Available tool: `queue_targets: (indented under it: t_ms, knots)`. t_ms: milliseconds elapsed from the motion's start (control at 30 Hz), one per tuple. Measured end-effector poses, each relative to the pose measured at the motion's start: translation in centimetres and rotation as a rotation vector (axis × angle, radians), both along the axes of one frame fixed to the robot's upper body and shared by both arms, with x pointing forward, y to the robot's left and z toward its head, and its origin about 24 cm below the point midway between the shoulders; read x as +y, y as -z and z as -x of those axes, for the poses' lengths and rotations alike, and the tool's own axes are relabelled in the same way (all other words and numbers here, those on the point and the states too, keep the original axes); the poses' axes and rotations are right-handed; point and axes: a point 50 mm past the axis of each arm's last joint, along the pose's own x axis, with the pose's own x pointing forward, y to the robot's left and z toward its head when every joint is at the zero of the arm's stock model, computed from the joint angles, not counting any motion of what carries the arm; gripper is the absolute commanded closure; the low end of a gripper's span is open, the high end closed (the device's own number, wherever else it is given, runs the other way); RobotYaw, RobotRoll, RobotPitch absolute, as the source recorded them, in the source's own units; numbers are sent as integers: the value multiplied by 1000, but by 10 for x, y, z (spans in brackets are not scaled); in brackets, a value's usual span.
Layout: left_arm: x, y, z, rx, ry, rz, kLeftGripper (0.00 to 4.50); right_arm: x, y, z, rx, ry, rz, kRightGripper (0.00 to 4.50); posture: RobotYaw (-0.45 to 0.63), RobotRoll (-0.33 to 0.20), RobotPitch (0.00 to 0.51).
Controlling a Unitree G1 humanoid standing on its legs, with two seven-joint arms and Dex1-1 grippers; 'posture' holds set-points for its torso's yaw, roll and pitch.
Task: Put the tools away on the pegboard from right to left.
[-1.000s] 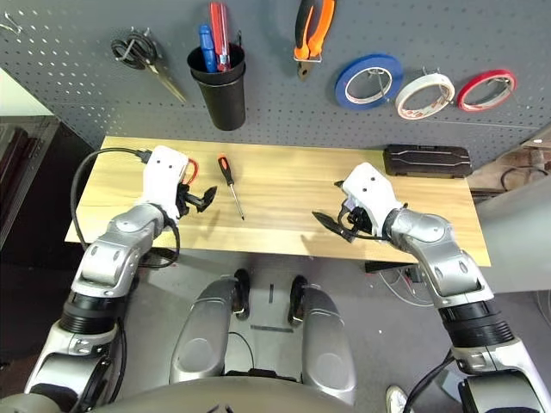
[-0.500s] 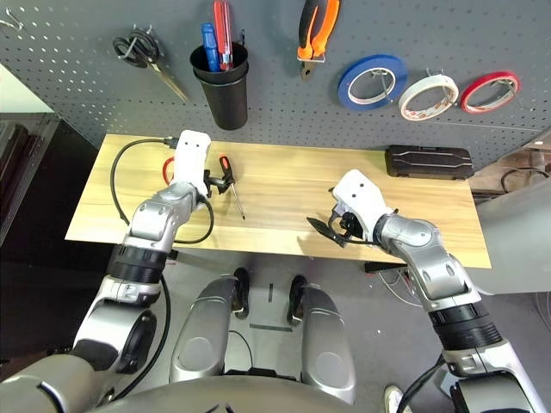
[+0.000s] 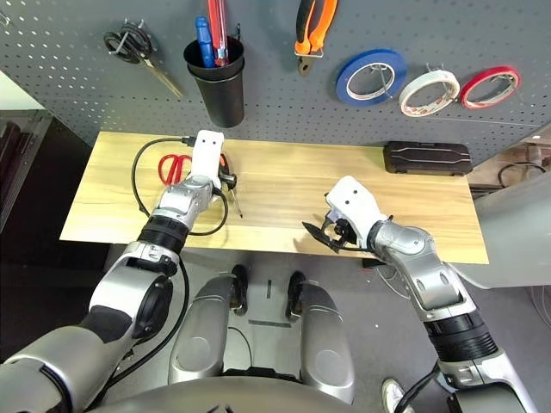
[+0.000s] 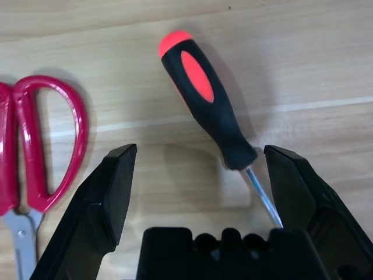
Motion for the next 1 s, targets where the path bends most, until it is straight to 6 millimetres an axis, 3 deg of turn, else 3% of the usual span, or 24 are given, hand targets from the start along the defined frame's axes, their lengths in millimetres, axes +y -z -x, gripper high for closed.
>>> queue_targets:
  t_ms: [400,533,767,800,1000]
  knots:
    - [-13,11,-1,10,-10,-10,0,2,-2,5,3,13,1,46,6,0,367]
    - [-12,12,-2,-6,-16,-16,942,3,-4,6,-3,11,2,0,-5,0,370]
    - [-11,14,-2,-21,-34,-14,3628,2,-5,6,0,13,8,0,-10,0,372]
    - [-11,14,-2,-22,-36,-13,3830,1,-4,6,2,15,10,0,-6,0,371]
    - [-11,14,-1,-24,-37,-12,3830,1,-5,7,0,10,12,0,16,0,364]
